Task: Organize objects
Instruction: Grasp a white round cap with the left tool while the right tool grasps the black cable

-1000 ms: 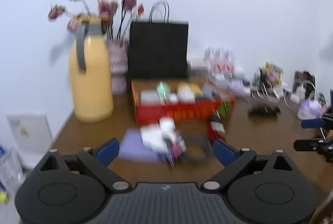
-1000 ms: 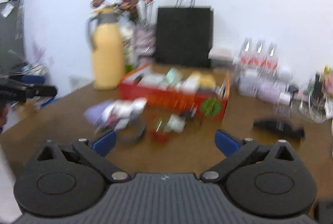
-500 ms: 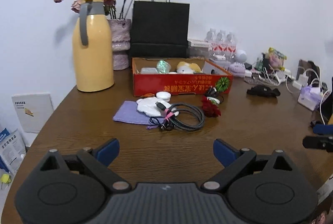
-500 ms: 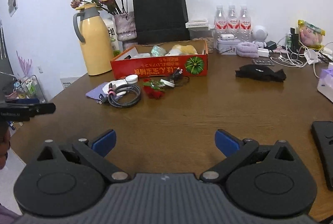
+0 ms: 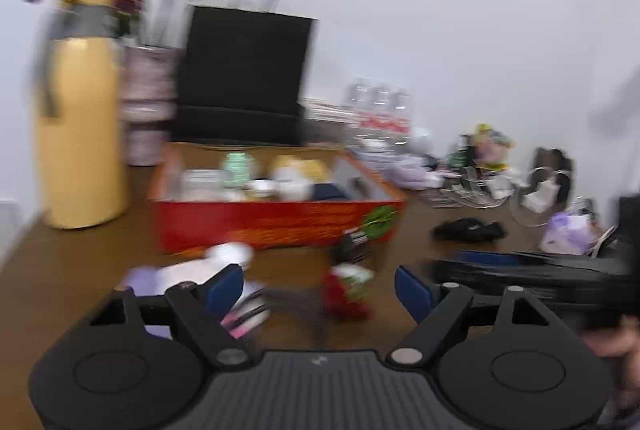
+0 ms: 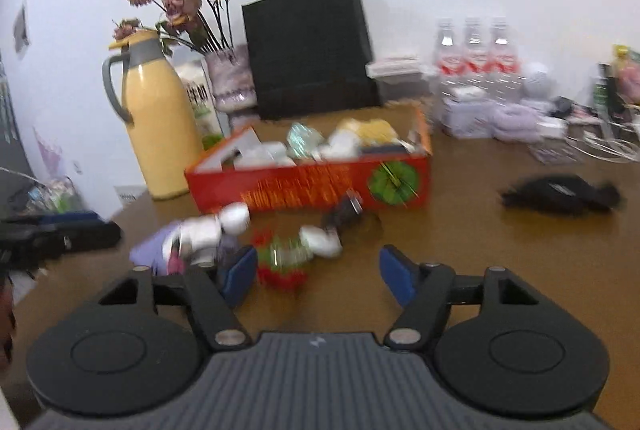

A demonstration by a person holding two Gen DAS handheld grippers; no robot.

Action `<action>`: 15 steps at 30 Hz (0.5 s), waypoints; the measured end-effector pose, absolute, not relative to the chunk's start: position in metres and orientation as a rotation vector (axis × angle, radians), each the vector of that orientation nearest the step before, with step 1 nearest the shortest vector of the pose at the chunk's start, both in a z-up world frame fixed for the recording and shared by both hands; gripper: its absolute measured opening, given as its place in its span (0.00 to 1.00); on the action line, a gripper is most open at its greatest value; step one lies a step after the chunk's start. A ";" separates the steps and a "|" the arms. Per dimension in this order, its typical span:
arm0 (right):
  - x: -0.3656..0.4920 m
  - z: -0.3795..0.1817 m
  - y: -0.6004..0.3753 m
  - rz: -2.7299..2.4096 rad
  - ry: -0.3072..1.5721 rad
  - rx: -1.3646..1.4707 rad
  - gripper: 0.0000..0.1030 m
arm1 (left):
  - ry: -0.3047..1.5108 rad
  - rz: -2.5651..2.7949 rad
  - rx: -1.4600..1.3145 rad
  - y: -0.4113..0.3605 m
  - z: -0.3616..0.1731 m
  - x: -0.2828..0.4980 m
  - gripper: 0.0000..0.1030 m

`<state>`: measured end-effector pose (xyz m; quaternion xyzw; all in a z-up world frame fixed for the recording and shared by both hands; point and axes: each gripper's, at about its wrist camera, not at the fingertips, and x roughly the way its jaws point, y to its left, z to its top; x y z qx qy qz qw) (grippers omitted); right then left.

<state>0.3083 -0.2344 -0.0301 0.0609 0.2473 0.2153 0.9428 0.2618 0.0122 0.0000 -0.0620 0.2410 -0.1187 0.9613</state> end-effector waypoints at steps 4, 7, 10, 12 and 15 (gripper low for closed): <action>0.389 -0.036 -0.221 0.474 0.596 0.136 0.48 | 0.585 -0.282 -0.039 -0.021 -0.020 0.326 0.58; 0.433 -0.047 -0.224 0.496 0.669 0.195 0.48 | 0.656 -0.318 0.012 -0.040 -0.042 0.365 0.57; 0.461 -0.064 -0.231 0.508 0.721 0.268 0.36 | 0.686 -0.302 0.118 -0.060 -0.065 0.392 0.58; 0.469 -0.079 -0.231 0.516 0.752 0.287 0.21 | 0.722 -0.264 0.117 -0.067 -0.080 0.405 0.48; 0.470 -0.092 -0.231 0.554 0.740 0.319 0.20 | 0.657 -0.255 0.092 -0.068 -0.087 0.400 0.37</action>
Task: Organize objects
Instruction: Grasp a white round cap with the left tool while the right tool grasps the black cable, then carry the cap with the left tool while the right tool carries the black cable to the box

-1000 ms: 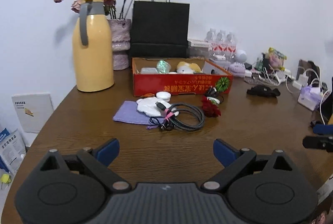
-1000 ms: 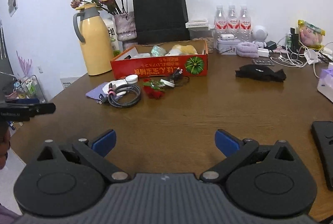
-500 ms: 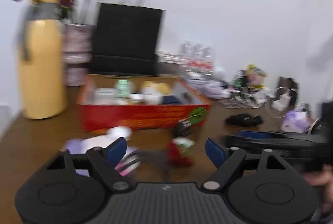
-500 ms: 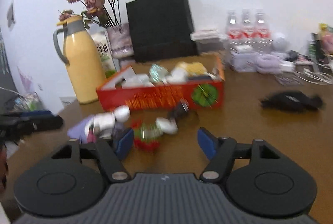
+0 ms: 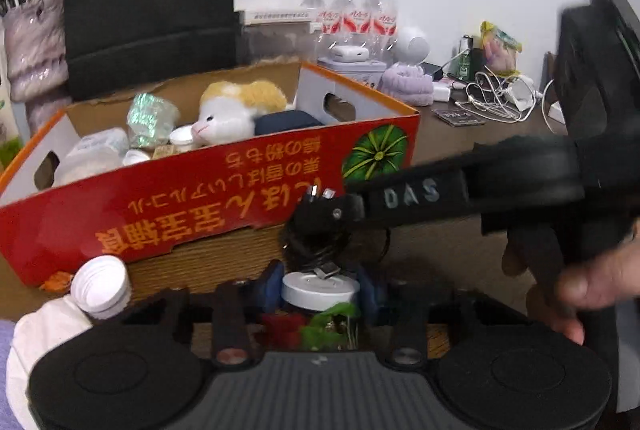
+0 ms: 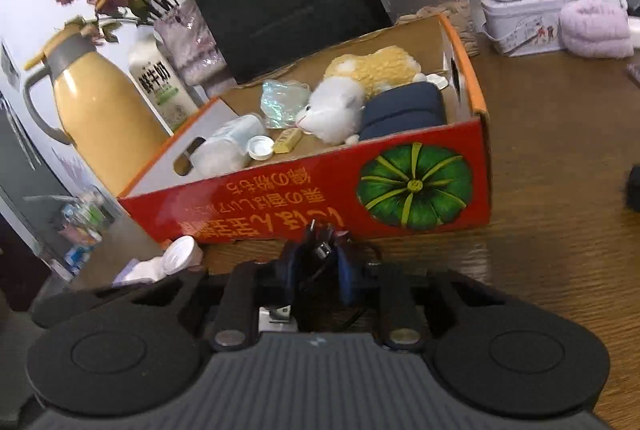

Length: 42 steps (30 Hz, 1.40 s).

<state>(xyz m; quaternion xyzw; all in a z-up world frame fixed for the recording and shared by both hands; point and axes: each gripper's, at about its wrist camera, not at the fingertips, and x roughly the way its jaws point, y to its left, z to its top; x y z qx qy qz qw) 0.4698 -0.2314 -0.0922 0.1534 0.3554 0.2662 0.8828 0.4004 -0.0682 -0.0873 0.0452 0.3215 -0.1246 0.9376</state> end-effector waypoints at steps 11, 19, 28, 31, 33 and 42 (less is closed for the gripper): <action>0.457 -0.080 -0.249 0.448 0.700 0.242 0.17 | 0.455 -0.222 -0.090 -0.026 -0.044 0.376 0.37; 0.363 -0.059 -0.250 0.525 0.622 0.186 0.16 | 0.464 -0.144 -0.231 0.017 -0.004 0.316 0.37; 0.240 -0.068 -0.239 0.529 0.683 0.018 0.18 | 0.615 -0.142 -0.109 0.006 -0.046 0.203 0.37; 0.217 -0.070 -0.239 0.551 0.690 0.027 0.28 | 0.689 -0.155 -0.146 0.008 -0.067 0.189 0.38; 0.208 -0.067 -0.239 0.535 0.678 0.049 0.43 | 0.703 -0.125 -0.143 0.008 -0.073 0.182 0.49; 0.216 -0.072 -0.221 0.424 0.641 -0.015 0.76 | 0.688 -0.189 0.002 -0.008 -0.077 0.155 0.68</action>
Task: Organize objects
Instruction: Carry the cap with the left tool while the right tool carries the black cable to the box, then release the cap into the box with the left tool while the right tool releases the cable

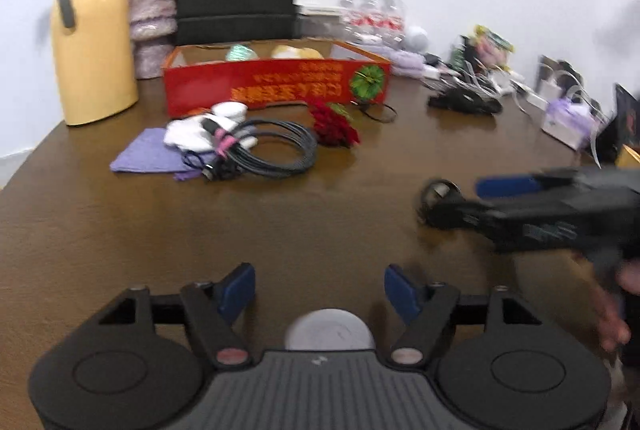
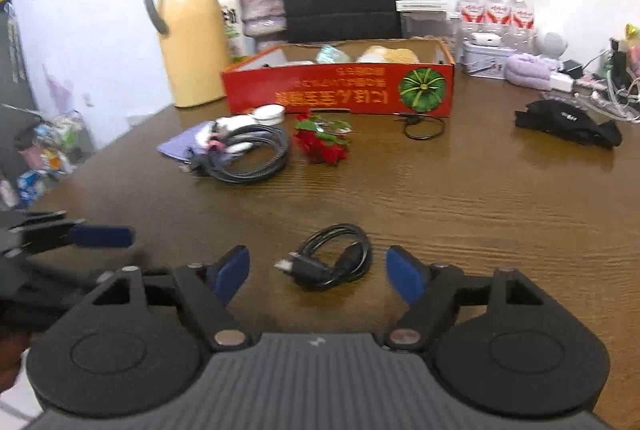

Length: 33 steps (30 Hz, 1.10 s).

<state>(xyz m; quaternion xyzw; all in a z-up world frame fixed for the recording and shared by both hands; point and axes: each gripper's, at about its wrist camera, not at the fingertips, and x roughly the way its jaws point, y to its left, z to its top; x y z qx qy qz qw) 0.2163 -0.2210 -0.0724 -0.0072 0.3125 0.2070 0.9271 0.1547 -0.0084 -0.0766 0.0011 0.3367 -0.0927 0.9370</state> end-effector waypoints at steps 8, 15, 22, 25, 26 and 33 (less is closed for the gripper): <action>0.233 -0.080 -0.201 0.443 0.682 -0.137 0.56 | 0.669 -0.244 0.035 -0.004 -0.081 0.120 0.58; 0.201 -0.078 -0.193 0.467 0.681 -0.150 0.54 | 0.665 -0.218 0.015 0.000 -0.077 0.120 0.37; 0.179 -0.069 -0.206 0.468 0.675 -0.102 0.53 | 0.657 -0.213 -0.040 0.009 -0.069 0.140 0.37; 0.189 -0.050 -0.211 0.460 0.612 -0.073 0.53 | 0.599 -0.252 -0.074 0.025 -0.040 0.170 0.37; 0.197 -0.041 -0.213 0.468 0.586 -0.063 0.53 | 0.570 -0.262 -0.078 0.032 -0.026 0.185 0.37; 0.332 0.026 -0.197 0.527 0.459 -0.080 0.53 | 0.514 -0.222 0.036 0.056 0.039 0.350 0.37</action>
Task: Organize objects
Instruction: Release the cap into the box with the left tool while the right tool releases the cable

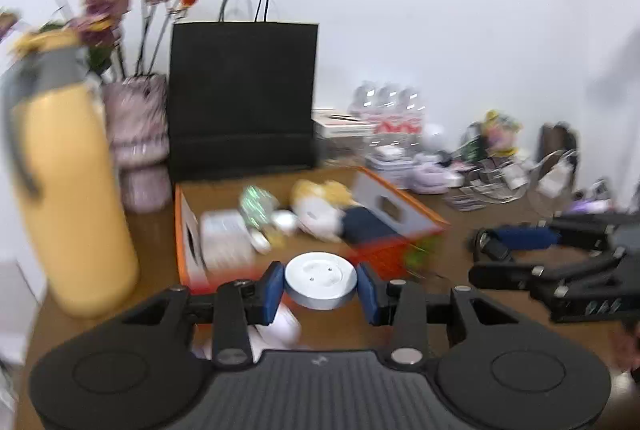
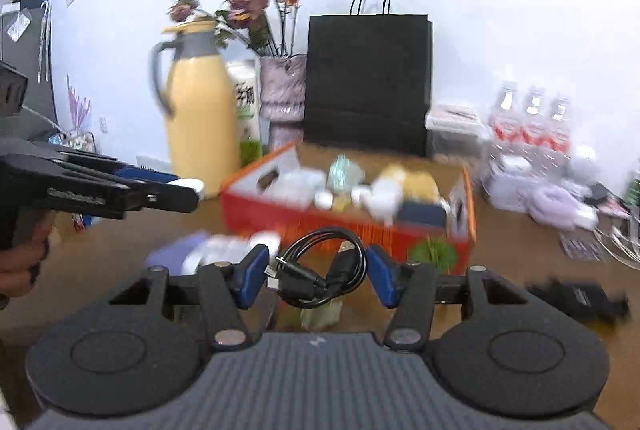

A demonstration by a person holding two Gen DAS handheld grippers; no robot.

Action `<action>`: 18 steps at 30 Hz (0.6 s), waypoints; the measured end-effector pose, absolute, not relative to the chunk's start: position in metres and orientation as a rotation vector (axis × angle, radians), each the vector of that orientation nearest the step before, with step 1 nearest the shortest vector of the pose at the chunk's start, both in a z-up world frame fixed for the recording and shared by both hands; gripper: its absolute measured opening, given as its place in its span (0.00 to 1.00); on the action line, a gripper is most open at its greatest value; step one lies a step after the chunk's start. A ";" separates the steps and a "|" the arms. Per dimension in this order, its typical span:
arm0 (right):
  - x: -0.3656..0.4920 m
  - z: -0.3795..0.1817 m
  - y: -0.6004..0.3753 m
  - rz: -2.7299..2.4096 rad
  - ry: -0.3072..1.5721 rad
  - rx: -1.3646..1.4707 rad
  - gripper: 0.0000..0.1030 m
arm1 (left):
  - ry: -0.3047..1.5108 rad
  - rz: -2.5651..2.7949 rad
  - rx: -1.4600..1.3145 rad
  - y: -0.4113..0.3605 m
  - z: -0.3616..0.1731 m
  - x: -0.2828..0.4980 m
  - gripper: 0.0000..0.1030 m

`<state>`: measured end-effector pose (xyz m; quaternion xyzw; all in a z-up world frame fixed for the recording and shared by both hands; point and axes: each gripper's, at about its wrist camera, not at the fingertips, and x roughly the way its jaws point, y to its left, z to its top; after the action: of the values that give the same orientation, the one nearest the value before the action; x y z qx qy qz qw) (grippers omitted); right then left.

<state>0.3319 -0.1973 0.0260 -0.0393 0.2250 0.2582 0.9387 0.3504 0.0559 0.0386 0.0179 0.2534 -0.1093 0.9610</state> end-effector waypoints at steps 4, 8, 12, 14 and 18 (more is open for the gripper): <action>0.444 0.029 -0.172 0.551 0.560 0.003 0.53 | 0.664 -0.144 0.031 0.069 0.017 0.460 0.37; 0.523 0.007 -0.137 0.503 0.627 0.030 0.59 | 0.785 -0.073 -0.005 0.085 -0.012 0.520 0.37; 0.553 -0.008 -0.124 0.519 0.643 0.082 0.71 | 0.739 -0.084 -0.040 0.099 -0.013 0.518 0.59; 0.556 -0.006 -0.125 0.516 0.633 0.095 0.75 | 0.694 -0.079 -0.037 0.102 -0.005 0.511 0.65; 0.550 0.002 -0.129 0.525 0.630 0.086 0.80 | 0.661 -0.072 -0.039 0.104 0.015 0.496 0.65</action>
<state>0.5499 -0.1289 0.0023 0.0420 0.3061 0.2549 0.9163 0.4961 0.1044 0.0153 -0.0193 0.3244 -0.0353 0.9451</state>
